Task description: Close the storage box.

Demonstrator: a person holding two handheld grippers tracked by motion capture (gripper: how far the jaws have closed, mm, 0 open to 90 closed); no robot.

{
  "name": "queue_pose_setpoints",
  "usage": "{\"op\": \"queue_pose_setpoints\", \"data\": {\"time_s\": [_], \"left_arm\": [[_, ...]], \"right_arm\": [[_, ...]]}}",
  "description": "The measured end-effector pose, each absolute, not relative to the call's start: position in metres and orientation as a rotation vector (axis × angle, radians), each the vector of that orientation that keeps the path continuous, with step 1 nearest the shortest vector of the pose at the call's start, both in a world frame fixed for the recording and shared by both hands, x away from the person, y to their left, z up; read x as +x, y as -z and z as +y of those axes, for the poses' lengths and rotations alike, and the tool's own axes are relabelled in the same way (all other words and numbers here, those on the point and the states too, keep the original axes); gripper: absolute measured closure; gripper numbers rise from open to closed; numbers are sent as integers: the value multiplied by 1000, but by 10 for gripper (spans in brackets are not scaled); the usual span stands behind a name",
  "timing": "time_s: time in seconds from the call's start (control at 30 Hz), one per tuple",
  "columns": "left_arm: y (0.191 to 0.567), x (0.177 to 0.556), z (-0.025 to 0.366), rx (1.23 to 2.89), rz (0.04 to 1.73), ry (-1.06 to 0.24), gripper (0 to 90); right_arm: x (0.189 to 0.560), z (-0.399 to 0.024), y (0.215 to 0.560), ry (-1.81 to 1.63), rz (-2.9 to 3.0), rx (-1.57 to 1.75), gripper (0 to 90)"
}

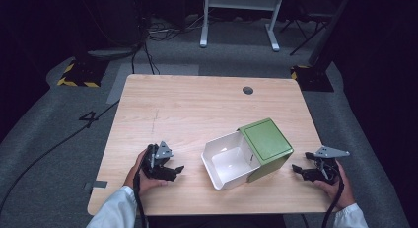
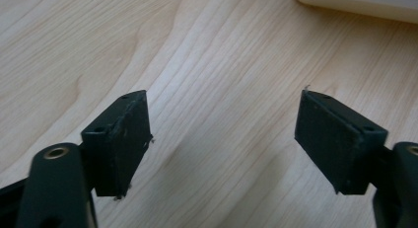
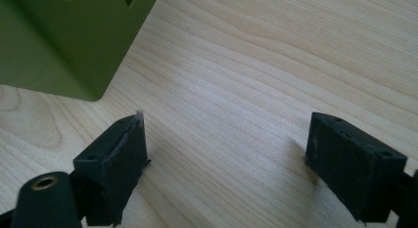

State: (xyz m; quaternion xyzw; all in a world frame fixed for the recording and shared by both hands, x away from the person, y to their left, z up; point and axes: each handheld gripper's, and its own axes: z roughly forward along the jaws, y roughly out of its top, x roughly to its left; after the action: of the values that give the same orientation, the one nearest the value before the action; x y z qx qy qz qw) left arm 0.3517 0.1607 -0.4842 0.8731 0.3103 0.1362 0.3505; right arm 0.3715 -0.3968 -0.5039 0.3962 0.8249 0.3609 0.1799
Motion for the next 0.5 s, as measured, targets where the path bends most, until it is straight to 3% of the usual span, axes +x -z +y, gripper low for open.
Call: {"op": "queue_pose_setpoints", "data": {"time_s": [0.5], "left_arm": [[476, 353, 128, 2252, 695, -312, 224]], "right_arm": [[372, -397, 504, -1020, 2331, 1119, 158]]}}
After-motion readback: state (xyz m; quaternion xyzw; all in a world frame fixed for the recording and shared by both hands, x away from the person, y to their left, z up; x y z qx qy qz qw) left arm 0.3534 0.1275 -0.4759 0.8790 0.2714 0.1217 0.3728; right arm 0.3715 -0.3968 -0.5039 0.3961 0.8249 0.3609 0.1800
